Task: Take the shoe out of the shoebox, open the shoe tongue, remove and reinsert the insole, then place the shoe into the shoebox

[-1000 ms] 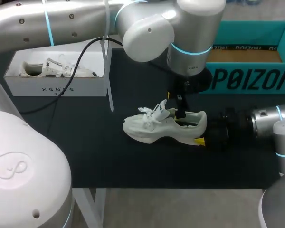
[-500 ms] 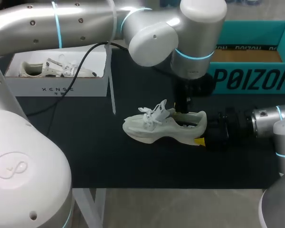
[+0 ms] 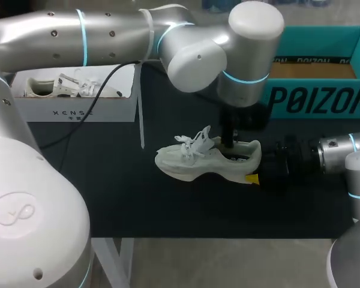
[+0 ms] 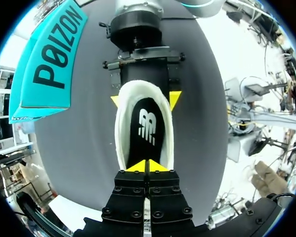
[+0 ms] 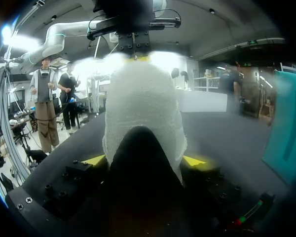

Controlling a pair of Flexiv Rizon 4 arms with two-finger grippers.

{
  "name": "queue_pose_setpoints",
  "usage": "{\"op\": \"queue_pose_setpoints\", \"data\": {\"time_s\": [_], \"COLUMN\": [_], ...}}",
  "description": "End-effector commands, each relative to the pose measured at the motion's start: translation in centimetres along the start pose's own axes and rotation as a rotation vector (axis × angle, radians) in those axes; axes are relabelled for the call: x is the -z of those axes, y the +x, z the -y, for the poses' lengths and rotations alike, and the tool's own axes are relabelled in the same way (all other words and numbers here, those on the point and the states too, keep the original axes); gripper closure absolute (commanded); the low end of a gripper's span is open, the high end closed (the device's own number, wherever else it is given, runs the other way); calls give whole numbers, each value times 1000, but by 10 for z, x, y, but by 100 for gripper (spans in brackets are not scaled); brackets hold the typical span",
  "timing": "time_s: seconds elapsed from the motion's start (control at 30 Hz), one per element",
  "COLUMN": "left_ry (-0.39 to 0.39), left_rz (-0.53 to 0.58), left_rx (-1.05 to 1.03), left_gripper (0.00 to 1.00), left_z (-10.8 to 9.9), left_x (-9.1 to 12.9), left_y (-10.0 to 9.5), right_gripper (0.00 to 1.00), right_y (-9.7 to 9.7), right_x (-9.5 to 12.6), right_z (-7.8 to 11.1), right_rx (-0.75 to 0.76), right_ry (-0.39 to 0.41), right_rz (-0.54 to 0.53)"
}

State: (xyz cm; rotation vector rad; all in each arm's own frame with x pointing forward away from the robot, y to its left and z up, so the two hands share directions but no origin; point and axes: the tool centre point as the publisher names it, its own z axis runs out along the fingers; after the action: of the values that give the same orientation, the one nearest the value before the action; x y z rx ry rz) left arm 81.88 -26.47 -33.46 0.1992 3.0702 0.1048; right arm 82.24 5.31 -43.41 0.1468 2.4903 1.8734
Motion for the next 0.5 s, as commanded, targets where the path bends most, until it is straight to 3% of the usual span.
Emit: {"op": "queue_pose_setpoints", "data": {"time_s": [0.03, 0.5], "left_ry": [-10, -29], "left_rz": [-5, -43], "left_rx": [-12, -66], "left_gripper": [100, 100], "left_z": [2, 8], "left_x": [-10, -32], "left_y": [6, 30], "right_gripper": [100, 100], "right_y": [0, 0], "right_x": [-3, -3], "right_z": [3, 3], "right_rx": [-1, -1], "right_ry": [1, 1], "right_rz": [2, 2]}}
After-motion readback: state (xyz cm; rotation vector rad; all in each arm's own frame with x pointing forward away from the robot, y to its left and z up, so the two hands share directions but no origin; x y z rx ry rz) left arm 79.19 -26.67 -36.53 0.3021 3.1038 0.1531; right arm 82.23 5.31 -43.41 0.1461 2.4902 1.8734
